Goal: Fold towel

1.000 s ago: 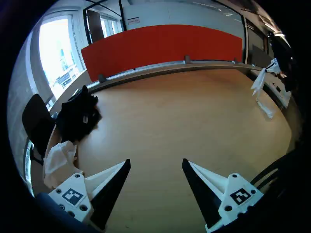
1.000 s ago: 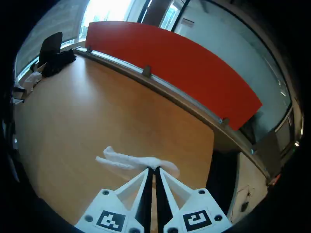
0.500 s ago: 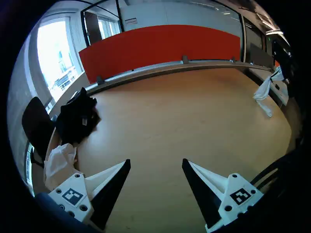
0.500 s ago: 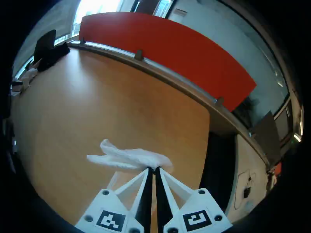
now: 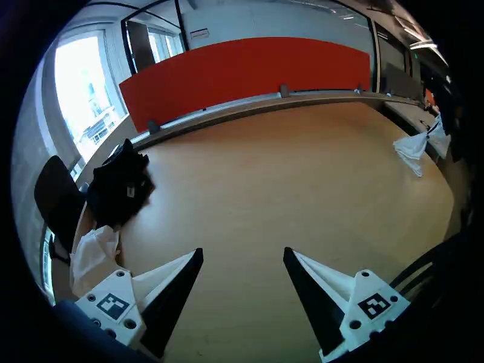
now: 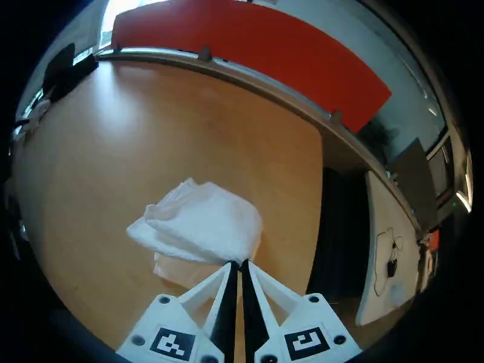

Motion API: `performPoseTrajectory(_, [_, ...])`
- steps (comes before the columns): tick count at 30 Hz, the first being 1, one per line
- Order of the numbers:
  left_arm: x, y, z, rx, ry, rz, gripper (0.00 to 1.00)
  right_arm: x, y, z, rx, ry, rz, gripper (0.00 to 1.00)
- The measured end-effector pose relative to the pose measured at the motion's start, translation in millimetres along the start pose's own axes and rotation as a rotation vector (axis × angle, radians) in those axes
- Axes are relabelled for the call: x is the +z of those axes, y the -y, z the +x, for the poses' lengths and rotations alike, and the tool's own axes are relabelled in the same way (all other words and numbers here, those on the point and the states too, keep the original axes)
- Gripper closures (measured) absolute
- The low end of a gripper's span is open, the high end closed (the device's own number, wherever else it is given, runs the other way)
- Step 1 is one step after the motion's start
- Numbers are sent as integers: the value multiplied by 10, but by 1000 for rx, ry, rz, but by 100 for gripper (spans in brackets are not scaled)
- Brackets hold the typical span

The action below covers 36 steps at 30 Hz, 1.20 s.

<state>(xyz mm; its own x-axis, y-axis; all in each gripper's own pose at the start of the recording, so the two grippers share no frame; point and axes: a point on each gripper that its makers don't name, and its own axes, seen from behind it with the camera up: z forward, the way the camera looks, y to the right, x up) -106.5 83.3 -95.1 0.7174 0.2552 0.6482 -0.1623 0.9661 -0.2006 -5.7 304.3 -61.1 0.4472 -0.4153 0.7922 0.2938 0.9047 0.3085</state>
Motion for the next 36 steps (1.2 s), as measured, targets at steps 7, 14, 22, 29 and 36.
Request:
performPoseTrajectory(7, [-22,10,-14,4,2,5,1,109,72,-244,29,41,5,96])
performPoseTrajectory(14, [-37,23,-46,7,8,14,1,238,121,-488,60,90,3,96])
performPoseTrajectory(22, [-50,43,-74,11,15,24,1,363,164,-705,107,140,-9,95])
performPoseTrajectory(29, [-52,57,-89,14,20,32,1,449,196,-847,126,173,-21,95])
performPoseTrajectory(36, [-48,60,-104,15,25,34,1,467,185,-874,137,174,-34,93])
